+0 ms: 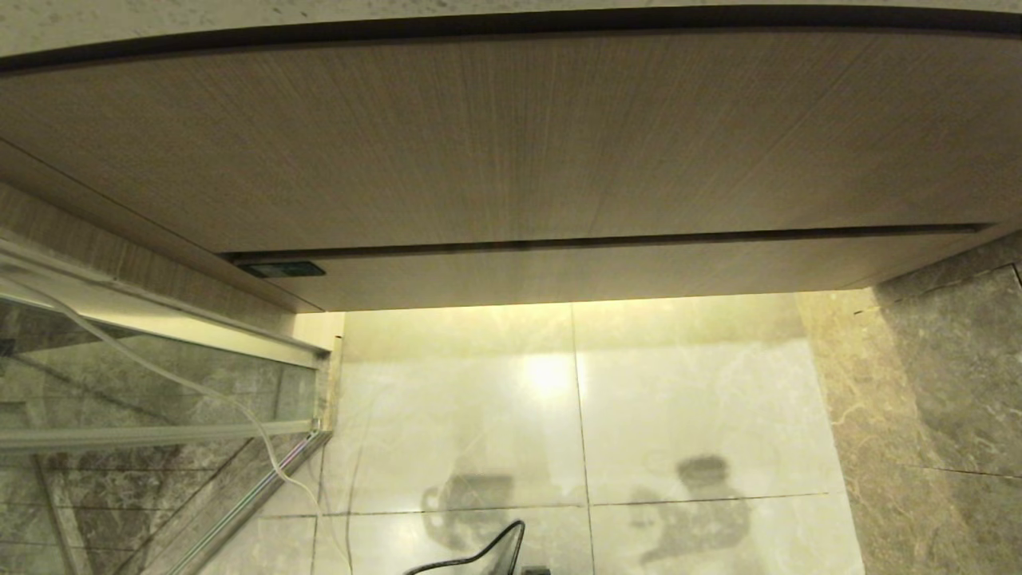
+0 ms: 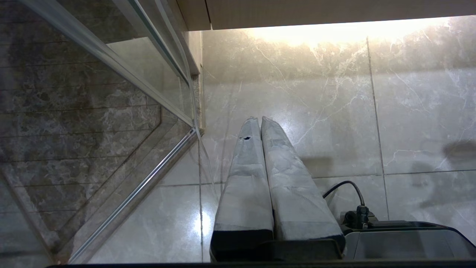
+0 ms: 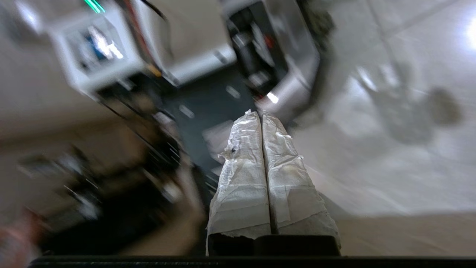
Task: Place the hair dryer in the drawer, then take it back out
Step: Pull open the drawer
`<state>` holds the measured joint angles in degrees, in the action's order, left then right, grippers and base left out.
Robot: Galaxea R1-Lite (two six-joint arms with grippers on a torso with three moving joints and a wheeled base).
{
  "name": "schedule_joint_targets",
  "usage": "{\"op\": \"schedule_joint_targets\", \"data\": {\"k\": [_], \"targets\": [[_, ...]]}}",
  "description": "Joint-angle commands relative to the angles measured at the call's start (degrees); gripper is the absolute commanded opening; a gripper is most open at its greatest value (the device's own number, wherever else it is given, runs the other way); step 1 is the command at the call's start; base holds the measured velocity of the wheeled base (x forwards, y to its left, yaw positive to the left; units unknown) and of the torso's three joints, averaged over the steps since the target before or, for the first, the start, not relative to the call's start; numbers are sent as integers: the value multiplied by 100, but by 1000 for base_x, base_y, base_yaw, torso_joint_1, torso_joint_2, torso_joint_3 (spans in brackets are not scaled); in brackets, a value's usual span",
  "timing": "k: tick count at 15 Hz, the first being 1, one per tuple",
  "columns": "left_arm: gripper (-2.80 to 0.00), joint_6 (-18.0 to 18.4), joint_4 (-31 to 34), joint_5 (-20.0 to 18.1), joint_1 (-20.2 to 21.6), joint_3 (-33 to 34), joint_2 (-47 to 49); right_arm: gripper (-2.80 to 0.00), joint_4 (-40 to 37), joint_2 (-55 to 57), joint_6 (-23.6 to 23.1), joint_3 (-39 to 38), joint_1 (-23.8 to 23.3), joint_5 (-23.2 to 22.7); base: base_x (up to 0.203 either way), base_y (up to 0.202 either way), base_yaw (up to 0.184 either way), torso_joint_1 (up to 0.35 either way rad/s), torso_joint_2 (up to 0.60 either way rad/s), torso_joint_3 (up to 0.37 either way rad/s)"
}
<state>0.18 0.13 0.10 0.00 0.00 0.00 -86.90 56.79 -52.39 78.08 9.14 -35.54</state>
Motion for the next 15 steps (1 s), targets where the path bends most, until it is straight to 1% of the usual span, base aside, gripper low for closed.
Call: {"op": "schedule_joint_targets", "data": {"k": [1, 2, 3, 4, 5, 6, 7, 8, 10, 11, 12, 14, 15], "targets": [[-280, -1, -5, -1, 0, 0, 0, -280, 57, 492, -581, -7, 21, 939, 0, 0, 0, 0, 0, 0], [-280, 8, -5, -1, 0, 0, 0, -280, 316, 528, -743, -60, 70, 1430, 0, 0, 0, 0, 0, 0], [-280, -1, -5, -1, 0, 0, 0, -280, 694, 550, -1012, -96, 94, 1823, 0, 0, 0, 0, 0, 0], [-280, -1, 1, -1, 0, 0, 0, -280, 1006, 566, -1369, -101, 101, 2504, 0, 0, 0, 0, 0, 0], [-280, -1, -4, -1, 0, 0, 0, -280, 1444, 574, -1825, -170, 122, 3244, 0, 0, 0, 0, 0, 0], [-280, -1, -5, -1, 0, 0, 0, -280, 2032, 552, -2149, -367, 143, 3608, 0, 0, 0, 0, 0, 0], [-280, -1, 4, -1, 0, 0, 0, -280, 2494, 511, -2280, -609, 201, 3718, 0, 0, 0, 0, 0, 0], [-280, -1, 1, -7, 0, 0, 0, -280, 2944, 418, -2329, -830, 320, 3578, 0, 0, 0, 0, 0, 0], [-280, -1, -5, -1, 0, 0, 0, -280, 3468, 319, -2348, -1188, 390, 2956, 0, 0, 0, 0, 0, 0], [-280, -1, -3, -1, 0, 0, 0, -280, 3952, 340, -2351, -1308, 426, 2388, 0, 0, 0, 0, 0, 0], [-280, 6, -4, -1, 0, 0, 0, -280, 4518, 418, -2349, -1495, 469, 1934, 0, 0, 0, 0, 0, 0], [-280, -1, -5, -1, 0, 0, 0, -280, 5537, 552, -2341, -2017, 517, 1417, 0, 0, 0, 0, 0, 0], [-280, -1, -5, -1, 0, 0, 0, -280, 5945, 704, -2338, -2167, 530, 1308, 0, 0, 0, 0, 0, 0]]}}
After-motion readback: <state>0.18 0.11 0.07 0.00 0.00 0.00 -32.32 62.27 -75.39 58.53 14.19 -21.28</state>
